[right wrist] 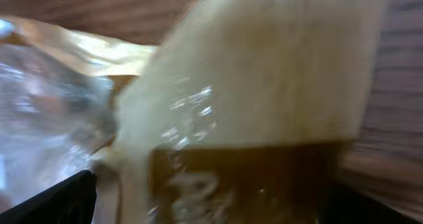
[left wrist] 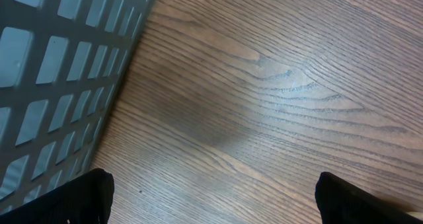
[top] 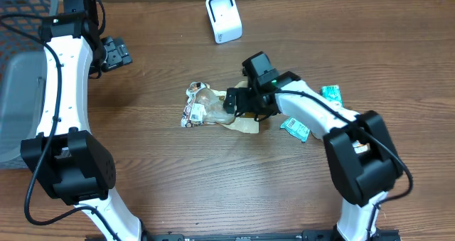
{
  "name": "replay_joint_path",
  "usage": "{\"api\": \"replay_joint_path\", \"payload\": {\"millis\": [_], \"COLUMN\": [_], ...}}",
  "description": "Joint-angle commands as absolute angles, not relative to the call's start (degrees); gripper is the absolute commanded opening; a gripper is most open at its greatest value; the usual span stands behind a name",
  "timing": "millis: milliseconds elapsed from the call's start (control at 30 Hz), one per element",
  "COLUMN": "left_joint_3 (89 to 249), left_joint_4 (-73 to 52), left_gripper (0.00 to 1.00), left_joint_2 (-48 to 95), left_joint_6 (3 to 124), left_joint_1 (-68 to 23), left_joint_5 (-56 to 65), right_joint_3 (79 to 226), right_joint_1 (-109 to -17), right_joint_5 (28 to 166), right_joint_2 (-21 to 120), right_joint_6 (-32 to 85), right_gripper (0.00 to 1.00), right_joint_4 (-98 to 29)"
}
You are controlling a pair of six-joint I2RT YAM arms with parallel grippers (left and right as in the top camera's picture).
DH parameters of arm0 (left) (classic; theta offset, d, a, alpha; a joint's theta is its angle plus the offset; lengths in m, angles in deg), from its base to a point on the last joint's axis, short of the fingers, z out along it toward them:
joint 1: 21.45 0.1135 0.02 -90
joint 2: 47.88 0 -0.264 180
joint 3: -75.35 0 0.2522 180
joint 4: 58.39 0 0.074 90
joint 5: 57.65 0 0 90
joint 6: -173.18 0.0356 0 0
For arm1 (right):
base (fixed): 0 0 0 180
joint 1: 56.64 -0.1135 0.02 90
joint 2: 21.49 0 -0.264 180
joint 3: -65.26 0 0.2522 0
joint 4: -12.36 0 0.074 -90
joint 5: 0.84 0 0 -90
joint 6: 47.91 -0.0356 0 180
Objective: Scan the item barcode
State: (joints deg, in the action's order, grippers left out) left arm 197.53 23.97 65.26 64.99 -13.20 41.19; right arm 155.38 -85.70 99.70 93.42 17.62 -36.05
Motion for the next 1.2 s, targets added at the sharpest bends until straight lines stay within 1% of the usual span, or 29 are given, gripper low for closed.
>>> {"api": "replay_joint_path", "payload": {"millis": [0, 67, 200, 233, 367, 433, 467, 600, 800, 833, 867, 933, 967, 1100, 1167], "left_joint_3": [197.90, 197.90, 197.90, 197.90, 197.90, 197.90, 197.90, 197.90, 197.90, 197.90, 197.90, 197.90, 197.90, 197.90, 197.90], "left_joint_4": [23.93, 23.93, 23.93, 23.93, 23.93, 23.90, 23.93, 23.93, 23.93, 23.93, 23.93, 23.90, 23.93, 23.93, 23.93], "left_gripper": [0.99, 1.00, 1.00, 1.00, 1.00, 1.00, 1.00, 1.00, 1.00, 1.00, 0.99, 1.00, 1.00, 0.99, 1.00], "left_joint_2": [64.30, 64.30, 64.30, 64.30, 64.30, 64.30, 64.30, 64.30, 64.30, 64.30, 64.30, 64.30, 64.30, 64.30, 64.30], "left_joint_6": [64.77, 64.77, 64.77, 64.77, 64.77, 64.77, 64.77, 64.77, 64.77, 64.77, 64.77, 64.77, 64.77, 64.77, 64.77], "left_joint_1": [-13.59, -13.59, -13.59, -13.59, -13.59, -13.59, -13.59, -13.61, -13.59, -13.59, -13.59, -13.61, -13.61, -13.59, -13.59], "left_joint_5": [41.32, 41.32, 41.32, 41.35, 41.32, 41.32, 41.32, 41.35, 41.35, 41.35, 41.35, 41.35, 41.35, 41.32, 41.35], "right_joint_3": [154.99, 154.99, 154.99, 154.99, 154.99, 154.99, 154.99, 154.99, 154.94, 154.92, 154.92, 154.92, 154.92, 154.94, 154.94], "right_joint_1": [-86.99, -87.05, -86.84, -86.75, -86.16, -85.44, -84.45, -81.96, -81.85, -82.03, -82.03, -82.01, -81.94, -80.10, -78.79], "right_joint_5": [99.70, 99.53, 99.68, 99.79, 103.99, 106.91, 110.28, 116.44, 115.42, 115.39, 115.46, 116.77, 117.23, 122.30, 125.95], "right_joint_2": [96.44, 97.18, 97.20, 97.20, 97.20, 97.18, 97.14, 97.16, 97.47, 97.47, 97.49, 97.47, 97.47, 96.68, 95.48], "right_joint_6": [15.55, 13.49, 11.20, 10.37, 10.39, 10.41, 10.39, 10.34, 10.34, 10.37, 10.34, 10.39, 10.39, 10.69, 12.95], "right_gripper": [1.00, 0.95, 0.72, 0.69, 0.64, 0.61, 0.57, 0.57, 0.57, 0.54, 0.47, 0.29, 0.26, 0.26, 0.26], "right_joint_4": [-35.72, -35.75, -35.68, -35.68, -34.24, -33.34, -32.40, -30.91, -27.92, -27.51, -27.22, -26.87, -26.67, -25.89, -25.84]}}
